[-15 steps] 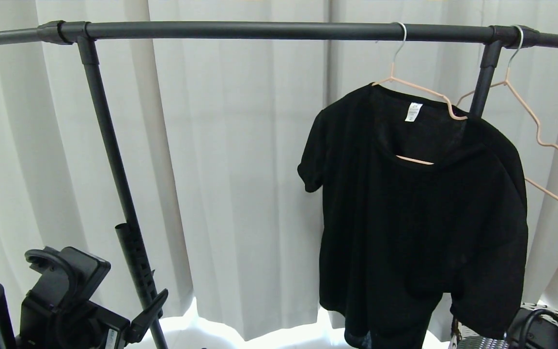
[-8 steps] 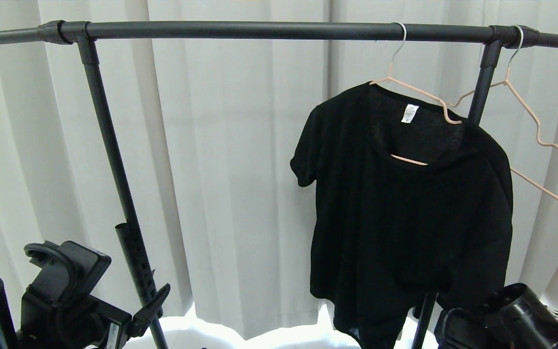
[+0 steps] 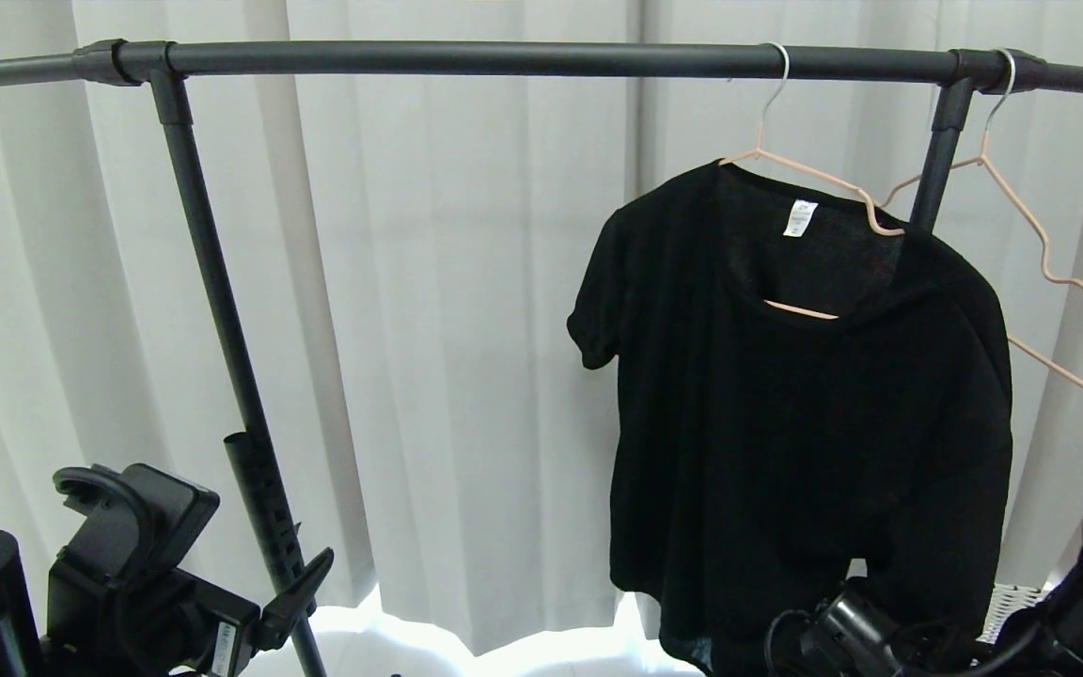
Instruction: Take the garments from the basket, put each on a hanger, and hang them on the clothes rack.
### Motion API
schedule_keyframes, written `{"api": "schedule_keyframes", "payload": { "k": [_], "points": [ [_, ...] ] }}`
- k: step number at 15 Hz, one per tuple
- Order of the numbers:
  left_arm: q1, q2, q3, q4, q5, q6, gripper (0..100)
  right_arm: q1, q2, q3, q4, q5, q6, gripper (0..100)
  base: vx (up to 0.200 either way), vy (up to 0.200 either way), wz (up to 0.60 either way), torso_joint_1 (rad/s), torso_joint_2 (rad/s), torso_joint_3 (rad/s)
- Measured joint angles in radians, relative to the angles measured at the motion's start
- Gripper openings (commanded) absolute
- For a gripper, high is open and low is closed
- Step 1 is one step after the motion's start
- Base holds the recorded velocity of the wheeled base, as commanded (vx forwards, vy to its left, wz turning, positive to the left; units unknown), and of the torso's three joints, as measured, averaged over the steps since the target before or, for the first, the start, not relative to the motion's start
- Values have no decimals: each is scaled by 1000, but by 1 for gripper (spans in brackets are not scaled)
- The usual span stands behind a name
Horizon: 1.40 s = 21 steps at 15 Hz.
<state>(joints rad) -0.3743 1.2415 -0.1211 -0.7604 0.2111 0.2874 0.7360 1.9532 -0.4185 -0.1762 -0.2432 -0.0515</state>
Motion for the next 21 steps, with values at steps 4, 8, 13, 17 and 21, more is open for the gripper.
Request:
{"api": "schedule_keyframes", "payload": {
  "k": [4,8,13,17,21],
  "points": [
    [0,0,1,0,0,0,100,-7,103,-49,5,-94,42,100,0,0,0,0,0,0],
    [0,-2,3,0,1,0,100,-12,156,-59,10,-100,54,100,0,0,0,0,0,0],
    [0,-5,-3,0,1,1,100,-25,198,-116,104,-169,75,100,0,0,0,0,0,0],
    [-1,-11,-4,0,2,2,100,-32,234,-138,100,-168,89,100,0,0,0,0,0,0],
    [-1,-13,-4,0,2,1,100,-43,256,-151,99,-159,109,100,0,0,0,0,0,0]
  ]
}}
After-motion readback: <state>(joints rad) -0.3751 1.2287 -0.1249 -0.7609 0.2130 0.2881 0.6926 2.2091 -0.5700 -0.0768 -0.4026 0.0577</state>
